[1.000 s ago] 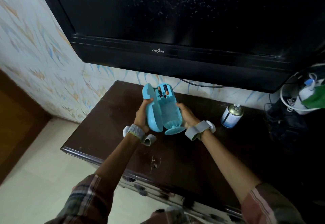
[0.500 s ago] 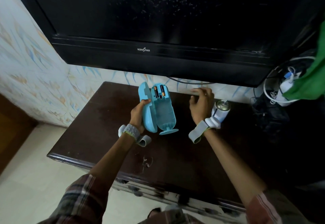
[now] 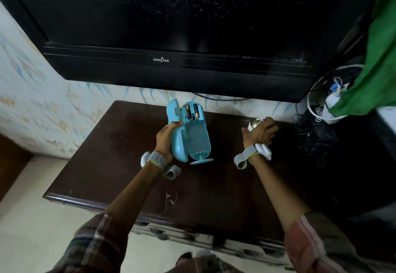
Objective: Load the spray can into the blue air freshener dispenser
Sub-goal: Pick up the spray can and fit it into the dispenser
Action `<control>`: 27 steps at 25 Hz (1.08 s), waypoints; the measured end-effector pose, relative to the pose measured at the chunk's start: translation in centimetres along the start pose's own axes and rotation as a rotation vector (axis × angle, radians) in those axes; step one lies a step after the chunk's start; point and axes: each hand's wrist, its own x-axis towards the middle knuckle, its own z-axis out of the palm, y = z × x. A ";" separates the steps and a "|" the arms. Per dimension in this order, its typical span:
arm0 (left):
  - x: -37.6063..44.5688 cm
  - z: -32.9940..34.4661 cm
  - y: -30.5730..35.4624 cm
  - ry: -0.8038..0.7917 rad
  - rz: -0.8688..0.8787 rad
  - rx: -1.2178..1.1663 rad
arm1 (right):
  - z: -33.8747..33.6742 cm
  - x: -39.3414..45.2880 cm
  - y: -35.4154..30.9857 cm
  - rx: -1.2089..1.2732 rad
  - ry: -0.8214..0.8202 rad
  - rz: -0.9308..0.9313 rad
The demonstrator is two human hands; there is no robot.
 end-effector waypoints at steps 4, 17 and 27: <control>0.1 0.2 0.1 0.012 0.023 0.019 | 0.1 -1.1 -1.2 0.126 -0.095 -0.030; 0.5 -0.5 0.8 0.141 0.137 0.004 | 0.4 -5.5 -8.8 0.346 -0.585 -0.309; 0.2 -0.4 0.6 0.123 0.117 -0.047 | 2.7 -8.4 -8.6 0.188 -0.639 -0.386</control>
